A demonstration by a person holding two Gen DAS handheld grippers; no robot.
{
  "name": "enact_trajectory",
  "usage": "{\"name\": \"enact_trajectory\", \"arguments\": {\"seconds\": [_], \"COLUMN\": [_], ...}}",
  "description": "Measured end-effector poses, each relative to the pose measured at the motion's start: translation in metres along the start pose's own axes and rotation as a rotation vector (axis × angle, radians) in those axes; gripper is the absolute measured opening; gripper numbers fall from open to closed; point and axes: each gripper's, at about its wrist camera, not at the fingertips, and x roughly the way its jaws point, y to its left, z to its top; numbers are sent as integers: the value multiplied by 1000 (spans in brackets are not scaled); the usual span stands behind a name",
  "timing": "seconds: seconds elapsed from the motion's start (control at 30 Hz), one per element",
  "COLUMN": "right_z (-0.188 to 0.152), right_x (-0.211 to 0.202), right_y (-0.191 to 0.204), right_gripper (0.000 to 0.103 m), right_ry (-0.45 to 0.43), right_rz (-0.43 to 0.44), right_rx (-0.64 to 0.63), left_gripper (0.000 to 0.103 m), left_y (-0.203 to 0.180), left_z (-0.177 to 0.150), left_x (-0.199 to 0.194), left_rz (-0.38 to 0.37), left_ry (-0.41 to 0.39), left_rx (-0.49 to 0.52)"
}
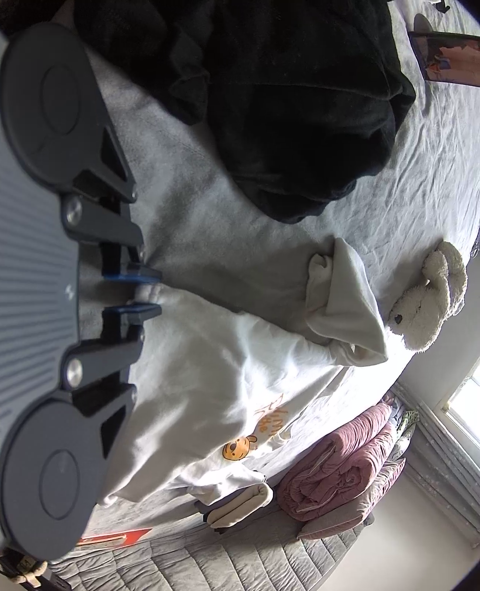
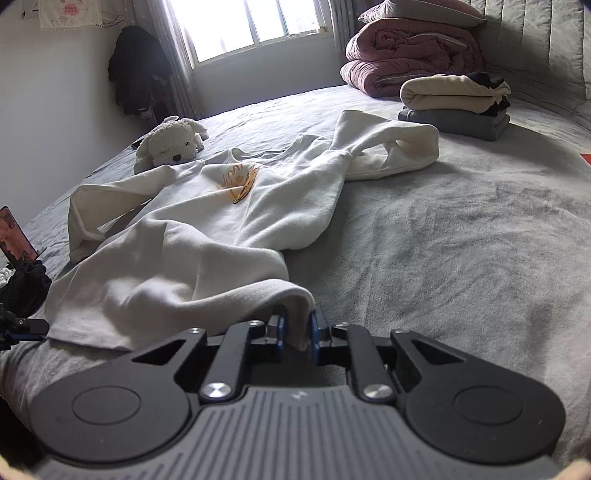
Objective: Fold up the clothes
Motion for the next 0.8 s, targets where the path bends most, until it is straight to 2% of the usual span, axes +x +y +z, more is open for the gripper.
{"name": "enact_trajectory", "arguments": {"seconds": [0.13,0.3,0.53,0.73,0.8], "right_z": [8,15,7,-11,-18], "right_x": [-20,-47,-80,-102,-105], "right_y": [2,4,26,46,50], "right_gripper": [7,6,6,5,5], "right_ry": [1,-16,-29,0,26], "right_rz": [-60,-119,-221,-275,-267], "right_rx": [-93,-206,-555,-903,-982], "left_gripper": [11,11,11,11,11], "left_y": [-7,-9,-24,-26,-23], "left_z": [0,-6,-11,-18,-21], "left_x": [-6,-18,-40,-43,-41], "left_rz": [14,-30,-72,-51,-37], "left_ry": [19,50,81,125,141], "left_rx": [-35,-75,-23,58,80]}}
